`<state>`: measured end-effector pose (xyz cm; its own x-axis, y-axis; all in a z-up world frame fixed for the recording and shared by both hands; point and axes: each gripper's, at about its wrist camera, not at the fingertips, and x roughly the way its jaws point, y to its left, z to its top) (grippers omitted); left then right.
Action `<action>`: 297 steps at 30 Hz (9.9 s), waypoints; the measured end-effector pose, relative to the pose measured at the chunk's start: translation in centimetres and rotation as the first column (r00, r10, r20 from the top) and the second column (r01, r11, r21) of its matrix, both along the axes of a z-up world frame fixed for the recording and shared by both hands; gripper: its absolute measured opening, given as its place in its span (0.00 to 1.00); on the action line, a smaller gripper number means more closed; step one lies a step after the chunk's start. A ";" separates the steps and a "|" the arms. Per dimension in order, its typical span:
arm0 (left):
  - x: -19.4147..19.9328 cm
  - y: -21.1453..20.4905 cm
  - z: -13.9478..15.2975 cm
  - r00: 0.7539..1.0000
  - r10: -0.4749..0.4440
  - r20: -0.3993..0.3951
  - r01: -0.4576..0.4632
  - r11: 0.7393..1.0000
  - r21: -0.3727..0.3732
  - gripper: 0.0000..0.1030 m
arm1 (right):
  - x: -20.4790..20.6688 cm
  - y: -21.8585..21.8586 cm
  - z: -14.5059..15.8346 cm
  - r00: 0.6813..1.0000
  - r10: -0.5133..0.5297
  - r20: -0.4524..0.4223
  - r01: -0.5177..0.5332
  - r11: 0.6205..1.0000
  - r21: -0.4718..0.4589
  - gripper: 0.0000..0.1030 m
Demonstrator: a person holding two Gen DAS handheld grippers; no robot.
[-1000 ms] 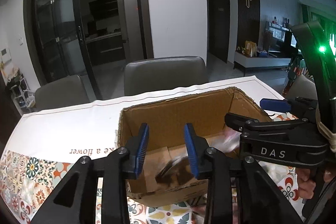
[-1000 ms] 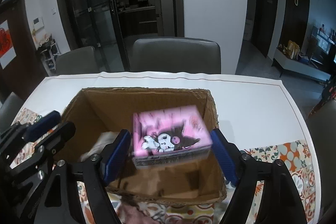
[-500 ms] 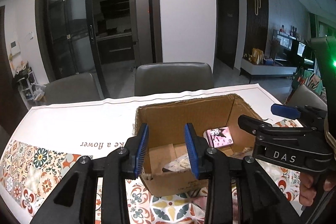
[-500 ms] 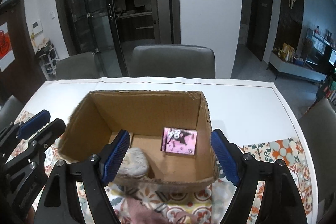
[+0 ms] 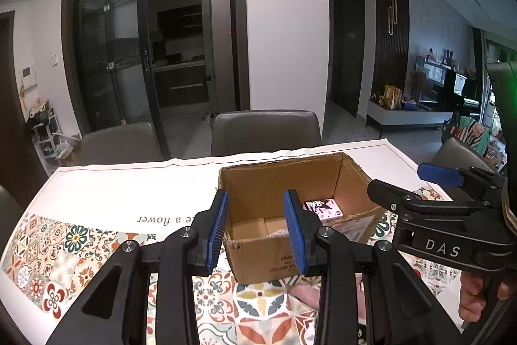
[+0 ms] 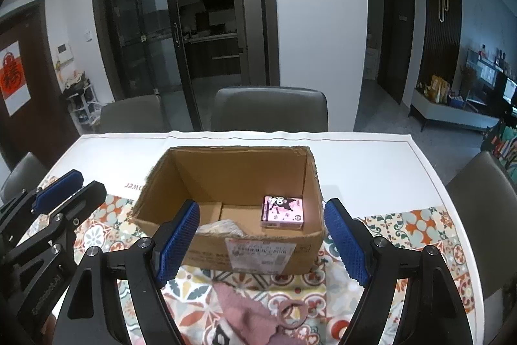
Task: Organize soft objects
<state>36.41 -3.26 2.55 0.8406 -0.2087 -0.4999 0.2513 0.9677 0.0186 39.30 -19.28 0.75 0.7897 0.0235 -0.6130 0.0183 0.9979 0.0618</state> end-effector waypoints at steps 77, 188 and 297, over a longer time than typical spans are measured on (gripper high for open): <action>-13.2 4.1 -17.3 0.871 -0.070 -0.486 0.113 0.992 0.059 0.46 | -12.7 6.2 -15.4 0.870 0.182 -0.459 -0.208 0.978 -0.008 0.78; -12.0 0.0 -4.9 0.977 -0.149 -0.151 0.132 0.985 -0.113 0.08 | -13.6 2.5 -5.0 0.956 0.221 -0.193 -0.206 0.974 0.096 0.14; 6.1 -3.2 -4.1 0.988 -0.061 -0.140 0.064 0.998 0.013 0.55 | 5.5 -2.3 -3.7 0.983 0.127 -0.131 -0.113 0.988 0.103 0.35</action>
